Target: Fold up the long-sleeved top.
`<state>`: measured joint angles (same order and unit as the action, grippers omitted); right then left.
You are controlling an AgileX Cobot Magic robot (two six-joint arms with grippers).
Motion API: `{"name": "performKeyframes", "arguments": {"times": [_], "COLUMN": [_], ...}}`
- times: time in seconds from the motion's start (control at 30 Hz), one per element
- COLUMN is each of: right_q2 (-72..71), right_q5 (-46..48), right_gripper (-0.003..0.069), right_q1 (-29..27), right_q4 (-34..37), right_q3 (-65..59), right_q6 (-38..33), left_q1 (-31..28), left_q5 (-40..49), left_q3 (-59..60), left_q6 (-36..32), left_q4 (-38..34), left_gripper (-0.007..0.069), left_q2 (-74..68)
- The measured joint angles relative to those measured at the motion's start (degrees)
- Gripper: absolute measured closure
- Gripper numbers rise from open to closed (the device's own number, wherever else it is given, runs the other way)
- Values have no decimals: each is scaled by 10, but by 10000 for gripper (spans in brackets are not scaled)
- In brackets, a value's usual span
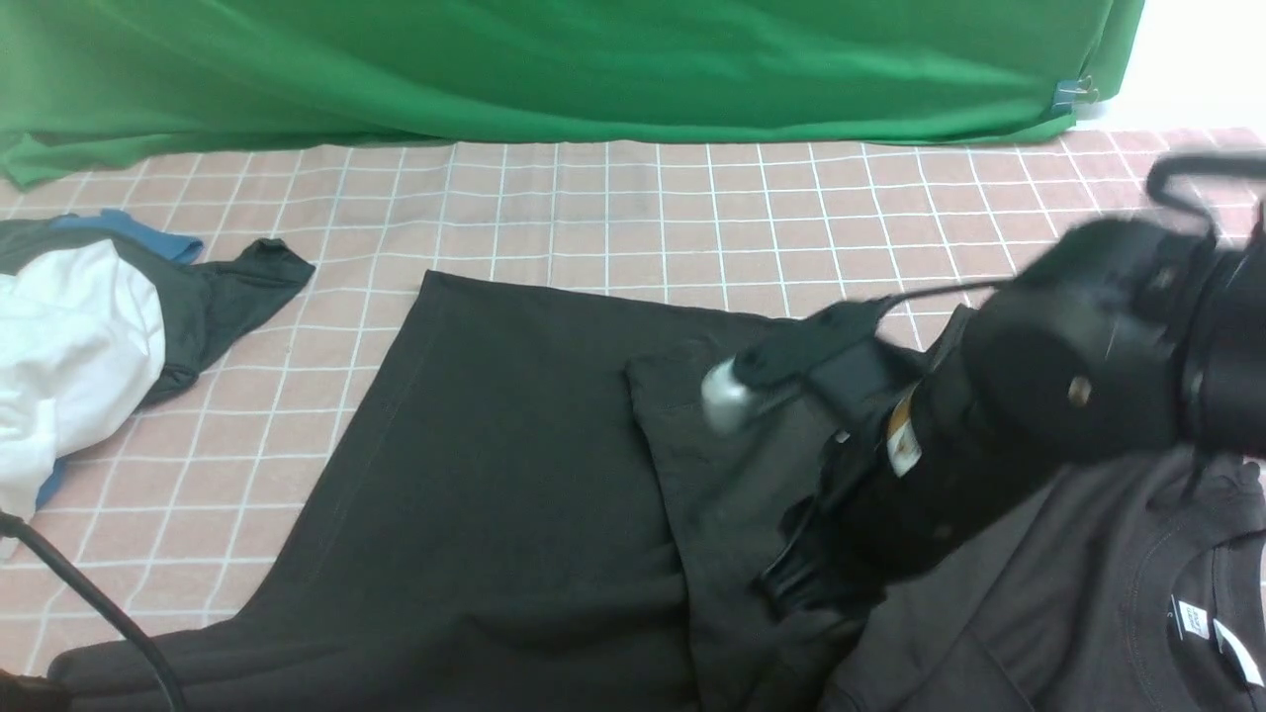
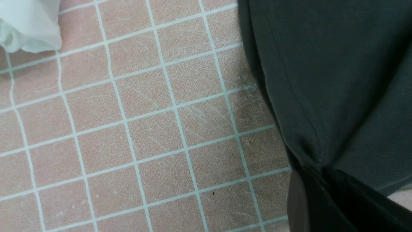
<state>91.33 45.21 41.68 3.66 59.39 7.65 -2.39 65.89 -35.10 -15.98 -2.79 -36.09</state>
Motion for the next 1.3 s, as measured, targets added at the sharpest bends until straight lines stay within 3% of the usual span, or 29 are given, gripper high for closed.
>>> {"name": "performKeyframes", "arguments": {"times": [0.2,0.33,0.67,1.0,1.3], "right_q2": [32,57,57,11,-74], "right_q5": [-48,-5,28,137,164], "right_gripper": [545,576,575,564,456], "right_q1": [21,22,23,24,24], "right_q4": [9,9,-18,-23,-10], "right_q3": [-20,-21,-27,-83,-178], "right_q6": [-30,-43,-28,32,62], "left_q1": [0,0,0,0,0], "left_q5": [-1,-5,-6,-6,-11], "left_q3": [0,0,0,0,0], "left_q6": [0,0,0,0,0], "left_q4": [0,0,-4,-15,-15], "left_gripper": [589,589,589,589,589], "left_q2": [0,0,0,0,0]}}
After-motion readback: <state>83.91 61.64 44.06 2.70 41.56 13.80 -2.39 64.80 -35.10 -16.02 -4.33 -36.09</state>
